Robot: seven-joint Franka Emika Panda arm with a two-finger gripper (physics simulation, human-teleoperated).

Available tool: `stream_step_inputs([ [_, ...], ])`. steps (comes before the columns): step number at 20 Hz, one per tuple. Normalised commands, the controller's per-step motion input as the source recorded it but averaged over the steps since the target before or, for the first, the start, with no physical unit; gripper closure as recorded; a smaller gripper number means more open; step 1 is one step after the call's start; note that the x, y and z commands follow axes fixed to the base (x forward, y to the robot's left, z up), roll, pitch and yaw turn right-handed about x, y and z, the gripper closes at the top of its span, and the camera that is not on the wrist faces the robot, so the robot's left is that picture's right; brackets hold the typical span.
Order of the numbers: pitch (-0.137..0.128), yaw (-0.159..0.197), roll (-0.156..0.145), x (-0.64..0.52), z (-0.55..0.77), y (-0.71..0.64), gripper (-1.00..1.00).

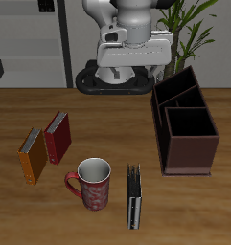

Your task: Place the striped book into the left desk caddy's front compartment and place the red book into the left desk caddy's left compartment and place the orange book into the left desk caddy's back compartment

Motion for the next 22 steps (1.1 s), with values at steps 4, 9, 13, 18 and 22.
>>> stream_step_inputs([
  [4,-0.025,0.003,0.008,0.36,0.08,0.26,-1.00],
  [9,-0.029,0.012,0.007,0.47,0.06,0.22,-1.00],
  [13,-0.005,-0.021,-0.025,0.49,0.07,0.15,-1.00],
  [18,-0.019,0.009,-0.023,0.40,0.04,0.07,-1.00],
  [22,0.006,0.007,0.030,0.28,-0.02,-0.09,-1.00],
])
